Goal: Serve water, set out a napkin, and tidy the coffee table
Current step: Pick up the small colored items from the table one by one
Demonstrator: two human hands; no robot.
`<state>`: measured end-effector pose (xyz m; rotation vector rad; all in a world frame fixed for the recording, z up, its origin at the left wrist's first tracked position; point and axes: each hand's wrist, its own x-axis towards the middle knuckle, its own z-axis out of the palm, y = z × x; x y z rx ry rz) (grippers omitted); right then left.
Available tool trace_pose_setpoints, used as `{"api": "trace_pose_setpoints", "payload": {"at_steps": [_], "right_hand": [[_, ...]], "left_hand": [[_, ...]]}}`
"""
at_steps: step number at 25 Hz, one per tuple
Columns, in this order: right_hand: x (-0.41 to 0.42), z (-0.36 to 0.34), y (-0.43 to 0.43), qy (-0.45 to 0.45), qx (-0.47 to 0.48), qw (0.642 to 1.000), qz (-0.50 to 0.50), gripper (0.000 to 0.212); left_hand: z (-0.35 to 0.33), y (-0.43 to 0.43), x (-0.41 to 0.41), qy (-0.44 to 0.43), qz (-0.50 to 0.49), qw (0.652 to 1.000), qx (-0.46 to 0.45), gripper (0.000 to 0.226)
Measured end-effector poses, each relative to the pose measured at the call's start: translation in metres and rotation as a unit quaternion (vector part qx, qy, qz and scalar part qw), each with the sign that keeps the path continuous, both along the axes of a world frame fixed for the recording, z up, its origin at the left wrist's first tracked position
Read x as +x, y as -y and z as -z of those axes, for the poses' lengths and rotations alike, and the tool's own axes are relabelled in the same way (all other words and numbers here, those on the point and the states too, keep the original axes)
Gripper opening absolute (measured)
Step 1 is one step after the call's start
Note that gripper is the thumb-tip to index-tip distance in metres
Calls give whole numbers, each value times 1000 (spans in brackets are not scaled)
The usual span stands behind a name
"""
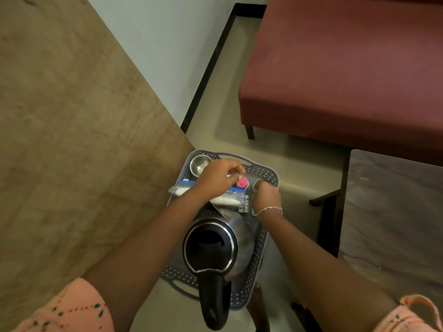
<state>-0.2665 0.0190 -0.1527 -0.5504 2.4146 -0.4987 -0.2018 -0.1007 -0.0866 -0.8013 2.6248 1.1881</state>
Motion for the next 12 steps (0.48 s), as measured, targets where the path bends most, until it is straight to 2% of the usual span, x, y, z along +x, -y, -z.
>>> {"api": "trace_pose_setpoints", "payload": {"at_steps": [4, 8, 12], "right_hand": [[-8, -42, -41, -69, -70, 995, 27, 24], [-6, -70, -111, -140, -150, 979, -12, 18], [-7, -89, -199, -195, -144, 968, -59, 21]], "left_hand": [[-20, -18, 0, -18, -27, 999, -18, 16], [-55, -56, 15, -66, -58, 994, -56, 13], [-88, -133, 37, -156, -101, 980, -73, 11]]}}
